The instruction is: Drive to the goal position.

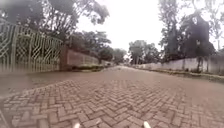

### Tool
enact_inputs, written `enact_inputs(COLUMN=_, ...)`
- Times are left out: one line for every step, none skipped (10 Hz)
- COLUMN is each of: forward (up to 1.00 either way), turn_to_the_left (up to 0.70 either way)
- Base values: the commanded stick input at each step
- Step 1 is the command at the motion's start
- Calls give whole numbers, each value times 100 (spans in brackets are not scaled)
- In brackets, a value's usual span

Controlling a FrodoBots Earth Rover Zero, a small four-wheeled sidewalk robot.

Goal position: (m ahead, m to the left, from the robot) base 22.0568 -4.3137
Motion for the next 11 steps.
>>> enact_inputs(forward=50, turn_to_the_left=5)
enact_inputs(forward=50, turn_to_the_left=13)
enact_inputs(forward=50, turn_to_the_left=20)
enact_inputs(forward=50, turn_to_the_left=21)
enact_inputs(forward=50, turn_to_the_left=0)
enact_inputs(forward=50, turn_to_the_left=6)
enact_inputs(forward=50, turn_to_the_left=12)
enact_inputs(forward=50, turn_to_the_left=18)
enact_inputs(forward=50, turn_to_the_left=22)
enact_inputs(forward=50, turn_to_the_left=-8)
enact_inputs(forward=50, turn_to_the_left=-31)
